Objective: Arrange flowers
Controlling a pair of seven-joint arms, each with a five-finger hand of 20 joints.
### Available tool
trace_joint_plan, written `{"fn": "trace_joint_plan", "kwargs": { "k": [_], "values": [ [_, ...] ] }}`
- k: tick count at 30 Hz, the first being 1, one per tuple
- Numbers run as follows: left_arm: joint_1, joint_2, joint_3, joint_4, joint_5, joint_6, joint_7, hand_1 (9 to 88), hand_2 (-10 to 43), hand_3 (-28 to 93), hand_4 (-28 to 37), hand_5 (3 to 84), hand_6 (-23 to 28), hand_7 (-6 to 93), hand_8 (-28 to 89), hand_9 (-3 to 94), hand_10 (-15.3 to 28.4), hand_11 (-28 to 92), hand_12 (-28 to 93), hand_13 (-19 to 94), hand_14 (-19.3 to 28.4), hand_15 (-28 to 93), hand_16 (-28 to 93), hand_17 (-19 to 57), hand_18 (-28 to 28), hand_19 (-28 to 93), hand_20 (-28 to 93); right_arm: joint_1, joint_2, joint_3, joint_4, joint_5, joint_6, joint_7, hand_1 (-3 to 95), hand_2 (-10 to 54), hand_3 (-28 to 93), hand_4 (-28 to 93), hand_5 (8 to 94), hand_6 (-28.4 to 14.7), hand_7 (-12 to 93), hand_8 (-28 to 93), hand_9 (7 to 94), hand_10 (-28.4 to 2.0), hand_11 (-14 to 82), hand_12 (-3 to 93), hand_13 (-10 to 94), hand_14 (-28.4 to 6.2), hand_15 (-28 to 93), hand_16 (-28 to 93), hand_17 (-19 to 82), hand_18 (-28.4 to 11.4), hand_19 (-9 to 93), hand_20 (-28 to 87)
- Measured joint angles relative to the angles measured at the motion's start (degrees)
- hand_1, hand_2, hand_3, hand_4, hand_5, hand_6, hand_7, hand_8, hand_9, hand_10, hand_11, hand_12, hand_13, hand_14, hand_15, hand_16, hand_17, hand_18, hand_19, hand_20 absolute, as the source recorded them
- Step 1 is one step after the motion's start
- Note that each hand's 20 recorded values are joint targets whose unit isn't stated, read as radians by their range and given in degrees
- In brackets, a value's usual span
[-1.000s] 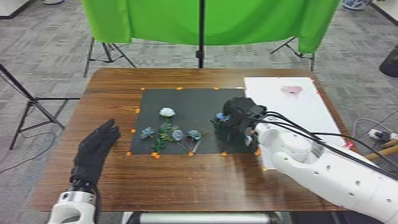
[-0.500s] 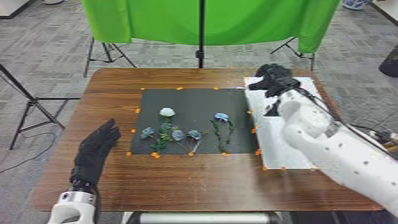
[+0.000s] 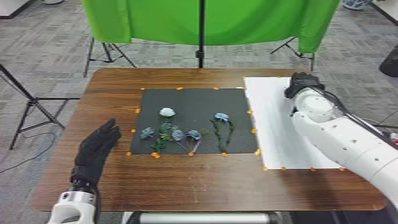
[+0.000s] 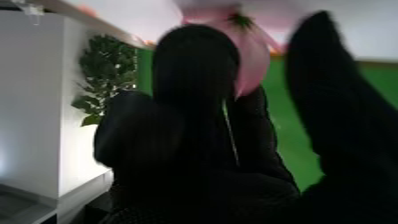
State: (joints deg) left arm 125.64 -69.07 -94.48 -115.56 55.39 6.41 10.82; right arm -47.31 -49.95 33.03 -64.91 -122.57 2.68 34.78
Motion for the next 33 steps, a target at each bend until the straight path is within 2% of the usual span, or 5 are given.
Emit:
{"fn": "trace_joint_plan", "kwargs": {
  "k": [3, 9, 18, 27, 33],
  "values": [
    [0.0, -0.02, 0.00, 0.00, 0.00, 0.00, 0.05, 23.6, 0.5, 65, -26.6, 40.1, 2.8, 8.5, -5, 36.7, 11.3, 10, 15, 27, 14.6, 12, 4, 1.9, 11.7, 3, 18, -0.9, -0.2, -0.8, 0.9, -0.8, 5.7, 0.1, 62.1, -9.5, 54, -18, 77.9, 0.1, 20, 8, 86.7, -9.5, 6.2, 33.7, 93, -1.9, 55, 32, 68, -9.8, 93, 50],
    [0.0, -0.02, -0.04, 0.00, 0.00, -0.01, 0.08, 23.5, 0.5, 65, -26.5, 39.9, 2.8, 8.5, -5, 36.6, 11.2, 10, 15, 27, 14.7, 12, 5, 1.5, 12.1, 3, 18, -2.3, 0.4, -1.3, 0.8, -1.4, 16.6, -3.4, 62.4, -9.5, 54, -18, 79.3, 0.0, 20, 10, 88.5, -9.4, 6.1, 35.1, 94, -1.4, 56, 32, 68, -9.4, 93, 52],
    [0.1, -0.06, -0.04, -0.02, 0.06, -0.15, 0.05, 23.5, 0.6, 65, -26.3, 39.7, 2.6, 8.1, -5, 36.4, 11.2, 10, 15, 27, 14.6, 11, 5, 1.5, 12.1, 3, 18, -13.8, 14.1, 7.0, -25.8, 2.3, 5.6, -8.5, 61.1, -9.5, 55, -18, 79.8, 0.1, 20, 10, 88.8, -9.3, 6.0, 35.8, 94, -1.4, 56, 32, 68, -9.3, 93, 53],
    [-0.2, -0.06, 0.07, 0.04, 0.15, -0.41, -0.09, 23.6, 0.9, 64, -26.0, 39.5, 2.8, 7.7, -5, 36.3, 11.1, 9, 15, 27, 14.5, 11, 5, 1.4, 12.1, 3, 18, -21.5, 13.9, 6.2, -41.0, 5.8, 2.4, -11.5, 60.3, -9.5, 56, -18, 79.8, 0.4, 20, 11, 88.7, -9.2, 5.9, 36.0, 94, -1.5, 55, 33, 68, -9.3, 93, 53],
    [-0.3, -0.06, 0.16, 0.07, 0.19, -0.67, -0.13, 23.7, 0.9, 64, -25.8, 39.5, 2.8, 7.6, -5, 36.1, 11.1, 9, 15, 27, 14.5, 10, 5, 1.5, 12.1, 3, 18, -23.5, 10.2, 5.8, -42.3, 6.1, 2.6, -12.7, 60.1, -9.5, 57, -19, 79.9, 0.3, 20, 11, 88.8, -9.1, 5.8, 35.9, 94, -1.6, 55, 34, 68, -9.4, 93, 54]
  ]
}}
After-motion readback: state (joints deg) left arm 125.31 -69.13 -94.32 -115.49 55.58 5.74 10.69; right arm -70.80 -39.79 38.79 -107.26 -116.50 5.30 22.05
